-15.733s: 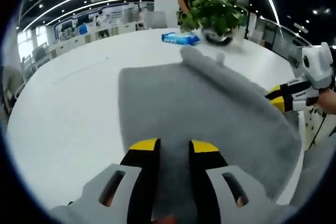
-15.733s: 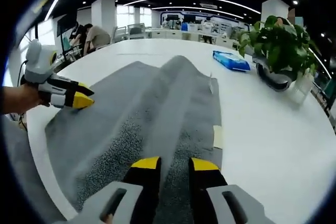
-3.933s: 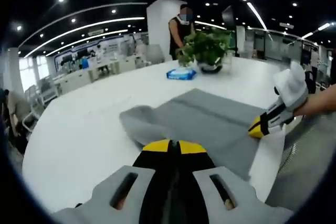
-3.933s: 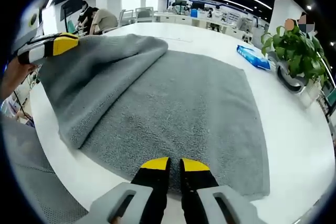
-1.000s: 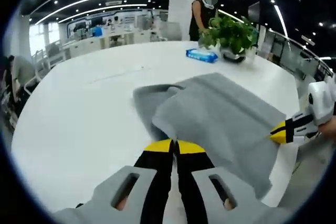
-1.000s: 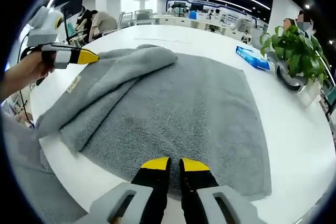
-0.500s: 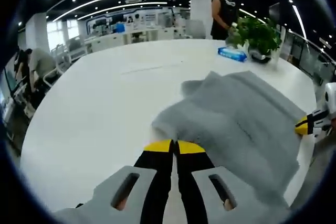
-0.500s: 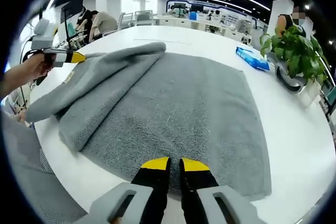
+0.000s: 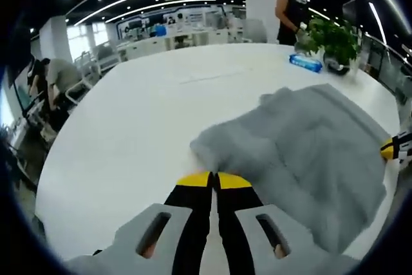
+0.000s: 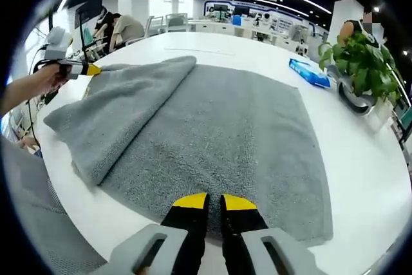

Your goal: Open the folded towel by lifting each exposed corner and separating the folded layers until the towel lies flat within the target outline without major curled edges

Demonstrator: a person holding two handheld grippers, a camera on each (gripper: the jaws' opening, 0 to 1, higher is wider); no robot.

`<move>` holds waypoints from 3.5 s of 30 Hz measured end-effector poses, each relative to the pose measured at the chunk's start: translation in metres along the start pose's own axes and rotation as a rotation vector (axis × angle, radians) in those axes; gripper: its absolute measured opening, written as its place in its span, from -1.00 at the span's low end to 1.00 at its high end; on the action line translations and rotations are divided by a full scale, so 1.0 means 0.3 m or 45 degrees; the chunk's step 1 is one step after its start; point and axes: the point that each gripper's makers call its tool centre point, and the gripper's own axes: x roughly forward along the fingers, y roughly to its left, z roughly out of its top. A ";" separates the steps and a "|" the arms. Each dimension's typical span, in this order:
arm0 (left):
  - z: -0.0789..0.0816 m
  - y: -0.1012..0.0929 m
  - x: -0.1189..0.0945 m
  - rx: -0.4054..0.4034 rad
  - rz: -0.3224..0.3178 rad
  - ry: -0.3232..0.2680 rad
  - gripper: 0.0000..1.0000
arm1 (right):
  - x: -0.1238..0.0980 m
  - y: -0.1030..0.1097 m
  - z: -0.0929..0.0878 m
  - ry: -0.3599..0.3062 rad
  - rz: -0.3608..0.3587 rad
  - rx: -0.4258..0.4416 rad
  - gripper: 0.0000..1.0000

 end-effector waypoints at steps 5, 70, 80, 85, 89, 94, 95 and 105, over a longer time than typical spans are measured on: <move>-0.023 0.046 0.008 0.006 0.027 0.030 -0.97 | 0.001 0.000 0.000 -0.001 -0.003 -0.004 -0.91; -0.095 0.529 -0.149 0.053 0.337 0.160 -0.92 | -0.056 -0.047 -0.049 0.117 0.149 0.054 -0.89; -0.113 0.368 -0.191 0.082 0.245 0.109 -0.80 | -0.013 -0.061 0.095 -0.083 0.127 -0.151 -0.37; -0.158 0.261 -0.195 0.046 0.157 0.105 -0.59 | 0.025 -0.091 0.103 -0.075 0.120 -0.163 -0.27; -0.209 0.187 -0.192 0.044 0.072 0.131 -0.48 | 0.046 -0.107 0.103 -0.071 0.132 -0.137 -0.16; -0.265 0.131 -0.181 0.044 -0.003 0.191 -0.38 | 0.070 -0.105 0.079 -0.026 0.144 -0.178 -0.07; -0.269 0.128 -0.179 0.048 -0.007 0.198 -0.37 | 0.070 -0.107 0.080 -0.035 0.144 -0.172 -0.05; -0.304 0.129 -0.181 -0.017 -0.102 0.295 -0.26 | 0.069 -0.140 0.065 -0.080 0.139 -0.040 0.10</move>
